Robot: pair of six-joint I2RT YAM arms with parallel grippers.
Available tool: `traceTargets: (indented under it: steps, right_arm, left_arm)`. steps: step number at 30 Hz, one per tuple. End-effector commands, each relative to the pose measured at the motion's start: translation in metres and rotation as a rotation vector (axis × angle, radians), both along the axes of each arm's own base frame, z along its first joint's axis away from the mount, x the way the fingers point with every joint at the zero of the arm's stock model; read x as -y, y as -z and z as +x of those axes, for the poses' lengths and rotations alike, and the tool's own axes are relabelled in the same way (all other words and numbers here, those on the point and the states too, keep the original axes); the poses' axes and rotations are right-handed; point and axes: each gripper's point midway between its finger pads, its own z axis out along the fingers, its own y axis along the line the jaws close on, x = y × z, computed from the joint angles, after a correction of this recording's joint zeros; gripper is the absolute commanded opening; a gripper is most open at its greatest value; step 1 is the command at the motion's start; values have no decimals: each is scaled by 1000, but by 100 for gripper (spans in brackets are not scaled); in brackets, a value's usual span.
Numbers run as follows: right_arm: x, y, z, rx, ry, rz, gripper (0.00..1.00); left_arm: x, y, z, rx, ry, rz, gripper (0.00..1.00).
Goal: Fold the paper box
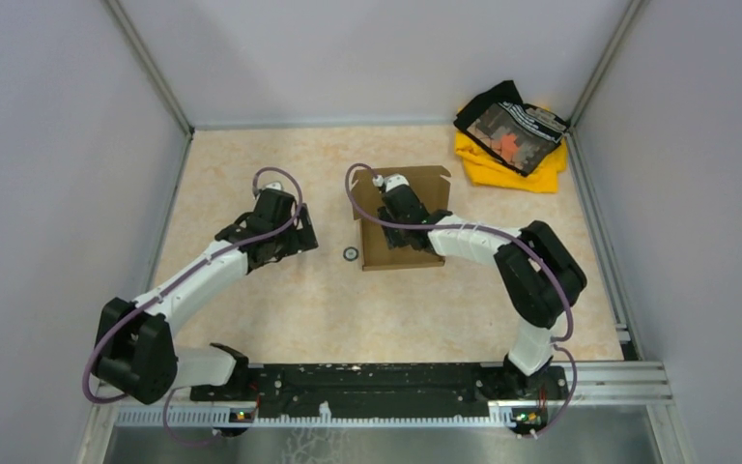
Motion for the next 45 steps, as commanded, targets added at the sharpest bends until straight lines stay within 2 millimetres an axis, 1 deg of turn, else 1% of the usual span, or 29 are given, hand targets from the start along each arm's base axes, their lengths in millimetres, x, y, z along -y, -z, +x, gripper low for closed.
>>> traceTargets:
  steps: [1, 6, 7, 8, 14, 17, 25, 27, 30, 31, 33, 34, 36, 37, 38, 39, 40, 41, 43, 45]
  right_arm:
    - [2, -7, 39, 110, 88, 36, 43]
    - [1, 5, 58, 128, 115, 21, 43]
    - [3, 10, 60, 123, 120, 9, 43]
    - [0, 7, 67, 143, 126, 18, 43]
    - [-3, 4, 92, 181, 157, 28, 43]
    - [-4, 3, 108, 198, 165, 20, 43]
    - [4, -12, 156, 239, 154, 19, 44]
    - [4, -18, 164, 255, 140, 11, 44]
    - [0, -29, 174, 284, 92, -6, 45]
    - [-1, -34, 174, 280, 76, -10, 45]
    - [-6, -55, 171, 303, 51, 12, 45]
    - [-5, -62, 165, 310, 43, 23, 46]
    - [-6, -87, 152, 334, 28, 45, 48]
    - [-7, -107, 143, 357, 23, 60, 50]
    - [-8, -119, 133, 367, 11, 69, 52]
    - [-9, -128, 121, 367, -1, 70, 57]
    - [-12, -136, 110, 365, -20, 76, 86]
    - [-16, -142, 97, 349, -49, 83, 97]
    - [-24, -152, 71, 292, -98, 137, 99]
    - [-30, -158, 49, 228, -97, 244, 98]
  left_arm:
    - [-1, -12, 6, 57, 11, -24, 99]
    - [-3, -14, 10, 68, 6, -21, 99]
    - [-3, -14, 11, 71, 4, -21, 99]
    - [-3, -14, 11, 70, 6, -21, 99]
    - [-5, -15, 14, 78, 2, -15, 99]
    - [-5, -14, 14, 79, 1, -16, 99]
    - [-6, -12, 14, 83, -6, -23, 99]
    - [-6, -13, 14, 86, -10, -23, 99]
    - [-5, -14, 14, 90, -10, -32, 99]
    - [-5, -16, 14, 92, -10, -36, 99]
    - [-6, -17, 13, 92, -12, -36, 99]
    - [-6, -19, 13, 96, -10, -35, 99]
    - [-7, -24, 12, 104, -11, -32, 99]
    - [-9, -27, 12, 109, -12, -27, 99]
    - [-9, -30, 12, 115, -9, -26, 99]
    - [-10, -34, 13, 123, -12, -25, 99]
    - [-11, -39, 12, 130, -15, -28, 99]
    - [-10, -43, 12, 143, -10, -34, 99]
    - [-10, -53, 11, 167, -2, -49, 99]
    - [-10, -60, 9, 183, 1, -63, 99]
